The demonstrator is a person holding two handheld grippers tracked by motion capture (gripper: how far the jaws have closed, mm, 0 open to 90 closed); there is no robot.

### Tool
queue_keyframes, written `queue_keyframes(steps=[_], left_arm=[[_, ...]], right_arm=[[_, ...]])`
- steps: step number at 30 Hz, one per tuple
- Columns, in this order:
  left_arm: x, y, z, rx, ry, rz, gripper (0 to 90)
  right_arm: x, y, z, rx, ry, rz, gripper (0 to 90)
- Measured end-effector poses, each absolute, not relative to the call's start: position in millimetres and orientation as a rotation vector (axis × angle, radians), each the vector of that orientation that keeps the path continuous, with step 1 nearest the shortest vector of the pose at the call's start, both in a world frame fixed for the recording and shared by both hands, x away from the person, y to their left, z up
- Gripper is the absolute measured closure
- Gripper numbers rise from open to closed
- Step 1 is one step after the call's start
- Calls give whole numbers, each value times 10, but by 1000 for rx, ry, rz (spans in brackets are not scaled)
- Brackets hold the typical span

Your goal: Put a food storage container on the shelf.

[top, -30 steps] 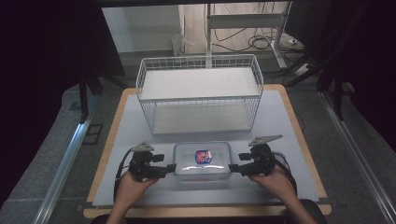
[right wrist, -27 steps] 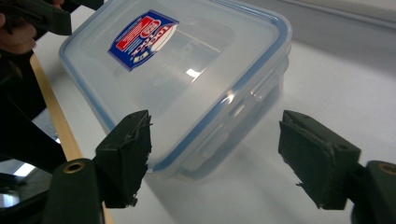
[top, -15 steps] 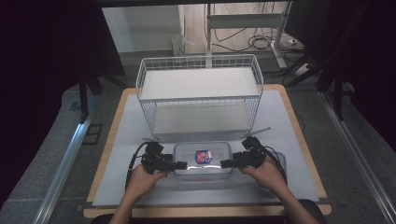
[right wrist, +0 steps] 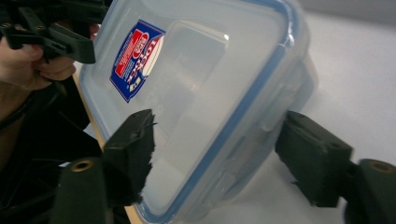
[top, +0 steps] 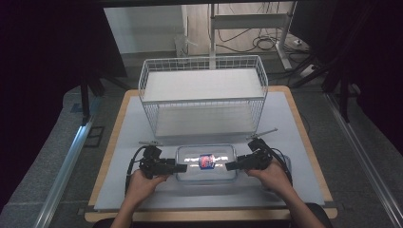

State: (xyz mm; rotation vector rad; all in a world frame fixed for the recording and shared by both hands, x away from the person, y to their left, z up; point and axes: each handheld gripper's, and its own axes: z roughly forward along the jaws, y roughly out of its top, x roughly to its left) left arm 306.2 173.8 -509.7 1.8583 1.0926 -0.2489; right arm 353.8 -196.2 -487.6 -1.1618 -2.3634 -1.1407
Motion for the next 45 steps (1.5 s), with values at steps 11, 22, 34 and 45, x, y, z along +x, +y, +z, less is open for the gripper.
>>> queue_keyframes(steps=[11,22,34,45], left_arm=[[2873,1789,-5066,1851,1019,-165,439],[2739,1804,-5066,1814,1017,-140,494],[2669,1772,-5092,1794,1043,-130,468],[2713,1803,-5169,1771,1050,-213,451]], right_arm=[[3443,-2075,-4871,-1124,-2320,-1198,405],[3303,-2160,-4879,-1134,-2270,-1275,508],[3254,-2176,-4879,-1113,-2280,-1298,518],[3258,-2187,-4891,-1104,-2283,-1294,510]])
